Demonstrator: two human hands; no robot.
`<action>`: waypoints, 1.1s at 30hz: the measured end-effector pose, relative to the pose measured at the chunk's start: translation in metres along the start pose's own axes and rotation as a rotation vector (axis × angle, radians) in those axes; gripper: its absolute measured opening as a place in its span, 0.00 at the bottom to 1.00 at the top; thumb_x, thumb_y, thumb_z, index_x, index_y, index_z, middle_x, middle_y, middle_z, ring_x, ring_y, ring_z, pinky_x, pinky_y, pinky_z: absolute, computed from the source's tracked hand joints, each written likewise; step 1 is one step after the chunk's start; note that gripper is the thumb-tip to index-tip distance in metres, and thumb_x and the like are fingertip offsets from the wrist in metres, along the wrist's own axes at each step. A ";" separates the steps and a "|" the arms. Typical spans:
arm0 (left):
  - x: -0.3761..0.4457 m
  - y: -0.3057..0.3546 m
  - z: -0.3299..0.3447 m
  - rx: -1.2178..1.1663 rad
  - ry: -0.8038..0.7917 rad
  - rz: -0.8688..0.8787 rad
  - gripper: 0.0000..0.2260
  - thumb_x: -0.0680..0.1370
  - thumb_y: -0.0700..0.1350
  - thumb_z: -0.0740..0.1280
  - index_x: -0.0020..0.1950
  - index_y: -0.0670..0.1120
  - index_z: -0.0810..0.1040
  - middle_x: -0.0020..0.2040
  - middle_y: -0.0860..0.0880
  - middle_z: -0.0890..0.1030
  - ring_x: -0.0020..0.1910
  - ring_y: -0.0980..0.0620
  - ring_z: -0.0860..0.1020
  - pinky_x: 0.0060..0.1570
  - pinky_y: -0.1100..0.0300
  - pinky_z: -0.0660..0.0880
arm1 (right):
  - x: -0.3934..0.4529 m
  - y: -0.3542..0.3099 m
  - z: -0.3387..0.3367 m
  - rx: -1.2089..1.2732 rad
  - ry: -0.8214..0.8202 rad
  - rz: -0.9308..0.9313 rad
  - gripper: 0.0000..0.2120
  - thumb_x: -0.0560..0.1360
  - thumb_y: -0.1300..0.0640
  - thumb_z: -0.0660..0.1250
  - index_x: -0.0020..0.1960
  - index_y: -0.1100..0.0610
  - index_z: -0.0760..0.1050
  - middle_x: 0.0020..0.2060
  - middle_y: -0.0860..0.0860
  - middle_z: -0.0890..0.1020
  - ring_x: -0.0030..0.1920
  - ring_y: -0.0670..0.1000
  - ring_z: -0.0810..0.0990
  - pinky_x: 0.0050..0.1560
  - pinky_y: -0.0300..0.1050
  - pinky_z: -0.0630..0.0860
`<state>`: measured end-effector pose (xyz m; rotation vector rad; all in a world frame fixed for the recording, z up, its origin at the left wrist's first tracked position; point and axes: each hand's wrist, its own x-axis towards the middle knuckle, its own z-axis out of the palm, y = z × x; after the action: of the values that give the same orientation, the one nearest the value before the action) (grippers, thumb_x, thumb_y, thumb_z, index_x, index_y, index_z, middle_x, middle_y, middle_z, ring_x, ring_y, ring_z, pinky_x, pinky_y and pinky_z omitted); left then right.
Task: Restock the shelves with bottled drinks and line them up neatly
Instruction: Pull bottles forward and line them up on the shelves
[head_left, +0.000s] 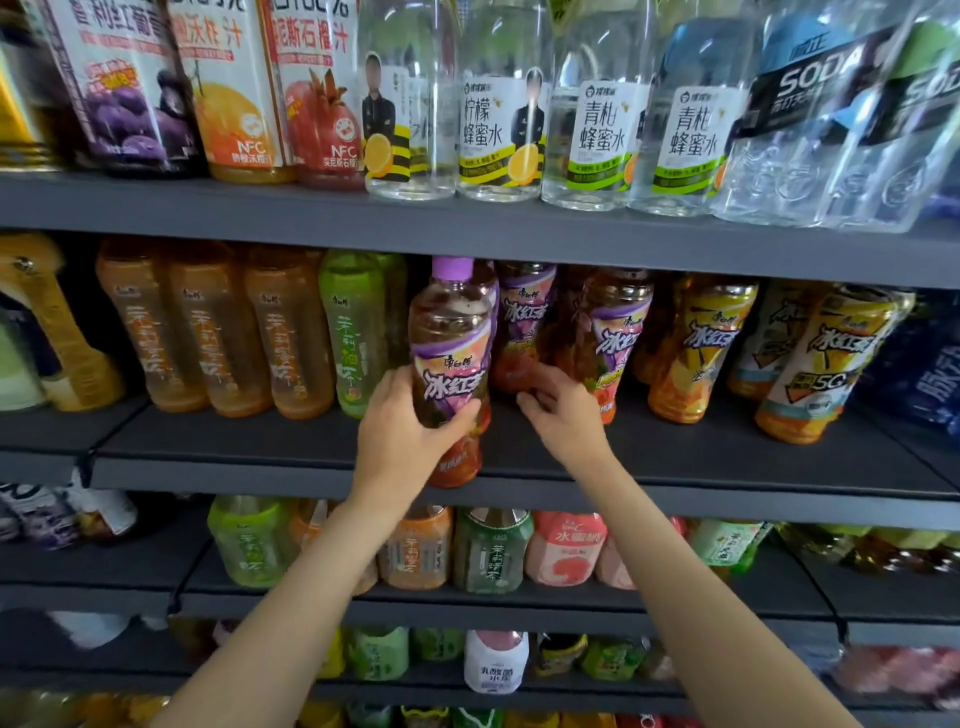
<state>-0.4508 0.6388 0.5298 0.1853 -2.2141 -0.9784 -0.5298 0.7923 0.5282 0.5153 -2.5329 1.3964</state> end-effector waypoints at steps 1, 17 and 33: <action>0.001 -0.002 -0.003 0.001 -0.013 0.000 0.24 0.69 0.54 0.73 0.58 0.42 0.74 0.53 0.46 0.77 0.55 0.48 0.74 0.50 0.62 0.68 | 0.011 0.002 0.009 -0.075 0.065 0.060 0.20 0.75 0.61 0.67 0.64 0.65 0.69 0.58 0.61 0.78 0.59 0.57 0.76 0.59 0.46 0.72; 0.002 -0.009 -0.004 -0.049 -0.060 0.013 0.32 0.66 0.64 0.65 0.61 0.43 0.72 0.55 0.47 0.75 0.58 0.50 0.72 0.53 0.63 0.66 | 0.044 0.002 0.039 -0.267 0.255 0.241 0.14 0.75 0.68 0.61 0.60 0.69 0.66 0.55 0.66 0.77 0.57 0.65 0.75 0.51 0.51 0.71; -0.004 0.029 0.015 0.056 -0.147 0.067 0.32 0.71 0.59 0.69 0.68 0.44 0.66 0.59 0.46 0.78 0.58 0.45 0.76 0.54 0.54 0.74 | -0.015 0.010 -0.016 -0.130 0.585 -0.088 0.18 0.72 0.68 0.65 0.60 0.66 0.67 0.55 0.61 0.71 0.57 0.59 0.70 0.54 0.36 0.64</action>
<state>-0.4538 0.6698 0.5404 0.0660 -2.3668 -0.9206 -0.5194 0.8137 0.5238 0.1559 -2.0773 1.1320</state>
